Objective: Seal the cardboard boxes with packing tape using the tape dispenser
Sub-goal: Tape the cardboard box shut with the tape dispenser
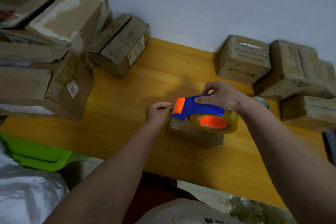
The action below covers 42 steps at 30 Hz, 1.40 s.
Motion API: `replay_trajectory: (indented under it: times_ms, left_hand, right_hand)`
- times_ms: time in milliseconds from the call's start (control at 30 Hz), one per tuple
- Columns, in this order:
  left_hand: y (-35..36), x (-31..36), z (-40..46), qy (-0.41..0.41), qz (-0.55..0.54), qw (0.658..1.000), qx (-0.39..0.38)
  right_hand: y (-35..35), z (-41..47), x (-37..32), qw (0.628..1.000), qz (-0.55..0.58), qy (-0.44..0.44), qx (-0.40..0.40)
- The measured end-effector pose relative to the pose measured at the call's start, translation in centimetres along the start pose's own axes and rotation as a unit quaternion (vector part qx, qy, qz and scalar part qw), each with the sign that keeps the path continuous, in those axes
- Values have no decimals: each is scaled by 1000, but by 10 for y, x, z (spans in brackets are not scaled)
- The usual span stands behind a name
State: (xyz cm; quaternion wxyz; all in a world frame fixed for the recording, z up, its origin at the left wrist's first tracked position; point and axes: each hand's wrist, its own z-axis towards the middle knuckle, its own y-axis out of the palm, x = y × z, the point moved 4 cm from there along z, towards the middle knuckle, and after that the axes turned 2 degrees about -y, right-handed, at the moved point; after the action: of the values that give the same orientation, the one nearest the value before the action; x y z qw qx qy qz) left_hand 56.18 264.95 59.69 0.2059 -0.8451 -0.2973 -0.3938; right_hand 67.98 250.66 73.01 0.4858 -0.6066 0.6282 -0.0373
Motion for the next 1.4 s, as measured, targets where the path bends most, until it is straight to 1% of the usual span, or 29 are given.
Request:
replay_trajectory:
  times_ms: [100,200,233,333,367,400,467,533,633,833,933,1000,1067,1133,1233,1267,1333,1367,1400]
  left_hand:
    - [-1,-4,1,8,-8,1000,-4]
    - [6,-8,-2,10,2,998,-56]
    - [5,-9,-3,29,22,997,-65]
    - [-10,-9,-16,158,116,979,-46]
    - [-14,-13,-23,186,135,971,-61]
    - [-16,-16,-33,197,154,964,-95]
    - [-15,-21,-49,197,206,943,-172]
    - [-10,-23,-55,202,249,926,-201]
    - [-2,-18,-53,199,294,914,-199]
    - [12,-16,-37,251,329,895,-167]
    - [14,-14,-32,290,369,870,-152]
    - [13,-14,-31,302,390,857,-150]
    - [10,-17,-31,302,392,857,-142]
    - [7,-21,-29,300,380,864,-138]
    - [9,-24,-29,286,354,877,-156]
    - [9,-25,-27,265,342,887,-164]
    - [10,-23,-22,188,303,915,-190]
    - [11,-20,-21,152,283,922,-214]
    - [12,-17,-20,134,273,923,-234]
  right_hand:
    - [0,-2,3,1000,19,-2,4]
    - [0,-2,4,1000,29,-8,9]
    - [0,-2,4,999,31,-9,11]
    - [-1,-1,4,999,27,-13,20]
    - [-1,-2,4,999,28,-13,22]
    - [-2,-2,4,999,30,-13,23]
    - [-1,-3,3,999,35,-13,24]
    - [-1,-3,4,999,39,-12,25]
    - [-2,-4,3,999,43,-10,24]
    - [-5,-7,4,998,44,-18,33]
    - [-7,-8,6,998,40,-18,41]
    - [-6,-9,8,998,32,-17,41]
    - [-5,-10,8,999,28,-22,33]
    - [-5,-11,8,999,31,-25,27]
    - [-8,-10,10,999,39,-21,22]
    - [-9,-10,11,999,40,-17,20]
    - [-10,-10,13,999,43,-12,15]
    - [-10,-10,13,999,44,-11,13]
    - [-11,-10,15,999,47,-11,14]
